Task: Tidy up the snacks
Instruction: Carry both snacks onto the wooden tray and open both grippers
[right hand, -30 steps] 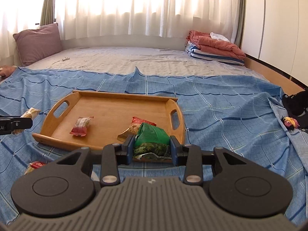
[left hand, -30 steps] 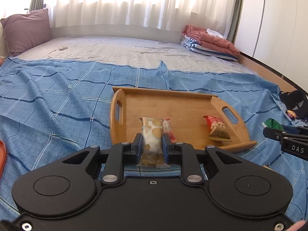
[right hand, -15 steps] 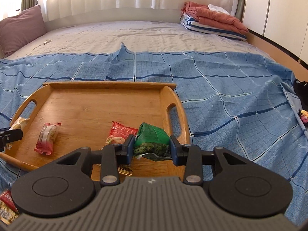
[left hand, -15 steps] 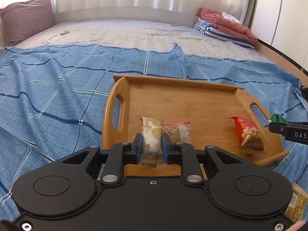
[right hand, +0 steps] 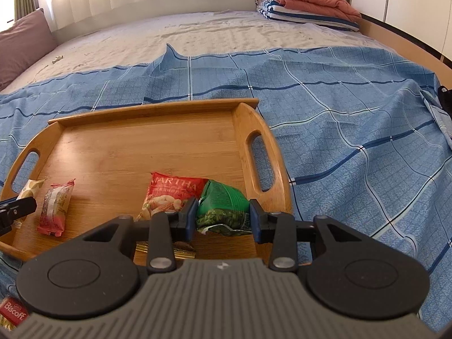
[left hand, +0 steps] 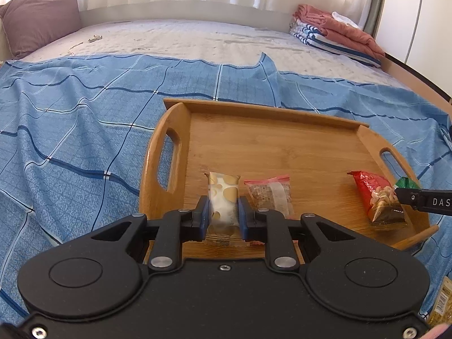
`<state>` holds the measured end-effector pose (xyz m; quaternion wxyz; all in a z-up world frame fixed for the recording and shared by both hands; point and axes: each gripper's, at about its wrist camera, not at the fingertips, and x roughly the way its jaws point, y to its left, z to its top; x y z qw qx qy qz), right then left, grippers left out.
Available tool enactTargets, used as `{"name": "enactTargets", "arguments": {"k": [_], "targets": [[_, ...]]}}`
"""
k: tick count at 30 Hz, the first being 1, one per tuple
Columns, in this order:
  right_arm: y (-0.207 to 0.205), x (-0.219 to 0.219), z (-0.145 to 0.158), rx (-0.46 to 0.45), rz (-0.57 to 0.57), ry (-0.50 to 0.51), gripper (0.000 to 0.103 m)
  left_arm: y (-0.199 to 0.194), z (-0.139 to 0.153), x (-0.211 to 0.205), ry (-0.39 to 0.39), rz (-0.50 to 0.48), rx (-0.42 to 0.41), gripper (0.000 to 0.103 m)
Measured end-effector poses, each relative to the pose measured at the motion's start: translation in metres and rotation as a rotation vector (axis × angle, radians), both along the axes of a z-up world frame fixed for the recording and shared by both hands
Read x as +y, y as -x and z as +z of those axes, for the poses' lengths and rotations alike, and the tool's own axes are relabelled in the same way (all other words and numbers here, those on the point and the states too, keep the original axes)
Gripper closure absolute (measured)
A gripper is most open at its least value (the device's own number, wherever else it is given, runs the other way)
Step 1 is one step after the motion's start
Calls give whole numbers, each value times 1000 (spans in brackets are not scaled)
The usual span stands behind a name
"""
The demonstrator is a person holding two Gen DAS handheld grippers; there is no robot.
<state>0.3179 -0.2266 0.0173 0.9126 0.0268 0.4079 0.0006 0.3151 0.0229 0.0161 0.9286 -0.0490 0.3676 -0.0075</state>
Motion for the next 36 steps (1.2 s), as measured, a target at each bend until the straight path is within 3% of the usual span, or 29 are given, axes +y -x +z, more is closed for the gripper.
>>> {"name": "enactTargets", "arguments": {"k": [36], "targets": [[-5,5,-15,34,7,-30,56,-3,-12,-9,-11,-33,-8,82]]}}
